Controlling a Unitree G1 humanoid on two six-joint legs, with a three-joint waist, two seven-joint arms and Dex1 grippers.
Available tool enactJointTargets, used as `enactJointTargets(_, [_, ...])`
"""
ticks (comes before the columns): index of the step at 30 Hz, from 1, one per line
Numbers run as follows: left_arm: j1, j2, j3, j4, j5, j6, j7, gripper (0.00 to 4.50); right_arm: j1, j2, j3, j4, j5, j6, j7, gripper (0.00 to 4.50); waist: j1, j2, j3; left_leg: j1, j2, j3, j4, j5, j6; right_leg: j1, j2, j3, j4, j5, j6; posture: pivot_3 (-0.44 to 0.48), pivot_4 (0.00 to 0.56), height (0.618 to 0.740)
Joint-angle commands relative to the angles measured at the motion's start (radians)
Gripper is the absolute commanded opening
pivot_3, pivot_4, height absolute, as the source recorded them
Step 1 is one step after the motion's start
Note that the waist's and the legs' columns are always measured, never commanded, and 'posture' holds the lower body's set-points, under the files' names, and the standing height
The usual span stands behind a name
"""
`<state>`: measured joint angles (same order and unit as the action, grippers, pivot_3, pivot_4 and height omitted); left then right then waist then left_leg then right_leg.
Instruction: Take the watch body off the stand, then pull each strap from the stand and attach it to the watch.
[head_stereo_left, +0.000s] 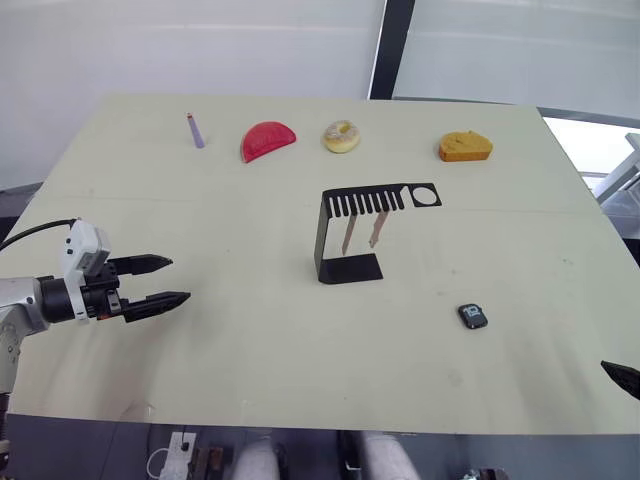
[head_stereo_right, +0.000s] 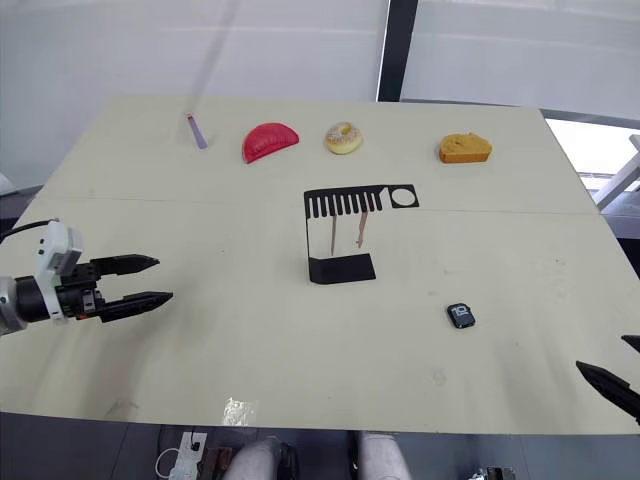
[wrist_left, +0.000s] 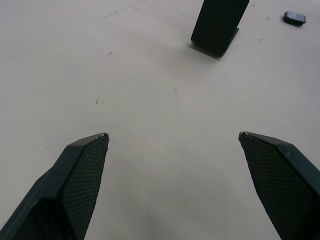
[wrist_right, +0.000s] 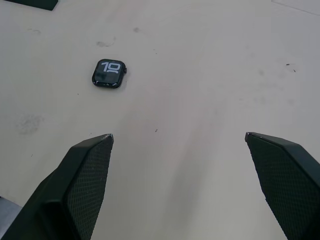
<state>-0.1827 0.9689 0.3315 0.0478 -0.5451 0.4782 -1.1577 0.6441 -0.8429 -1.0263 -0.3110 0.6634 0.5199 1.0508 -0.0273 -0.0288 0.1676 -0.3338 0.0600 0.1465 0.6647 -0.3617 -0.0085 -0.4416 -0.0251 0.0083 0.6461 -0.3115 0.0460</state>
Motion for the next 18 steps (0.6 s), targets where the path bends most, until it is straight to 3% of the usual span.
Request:
enactJointTargets(1, [-0.009, -0.005, 0.002, -0.06, -0.013, 0.003, 0.006, 4.5, -0.009, -0.006, -0.019, -0.008, -0.006, -0.011, 0.01, 4.48, -0.001, 0.0, 0.0, 0.0, 0.0, 0.0, 0.0, 0.0, 0.0, 0.0, 0.0, 0.0, 0.0, 0.0, 0.0, 0.0, 0.15, 0.737])
enactJointTargets(12, [-0.006, -0.095, -0.004, -0.356, -0.114, 0.126, 0.137, 4.5, -0.081, 0.008, 0.015, -0.128, 0.066, 0.054, -0.015, 4.48, -0.001, 0.0, 0.0, 0.0, 0.0, 0.0, 0.001, 0.0, 0.0, 0.0, 0.0, 0.001, 0.002, 0.0, 0.0, 0.0, 0.15, 0.737])
enactJointTargets(18, [0.021, -0.216, -0.054, -0.578, -0.137, 0.186, 0.335, 4.5, -0.14, 0.037, 0.063, -0.328, 0.208, 0.142, -0.124, 4.48, -0.001, 0.0, 0.0, 0.001, 0.0, 0.0, 0.002, 0.001, -0.001, 0.0, 0.0, 0.001, 0.005, 0.0, 0.001, 0.0, 0.15, 0.737])
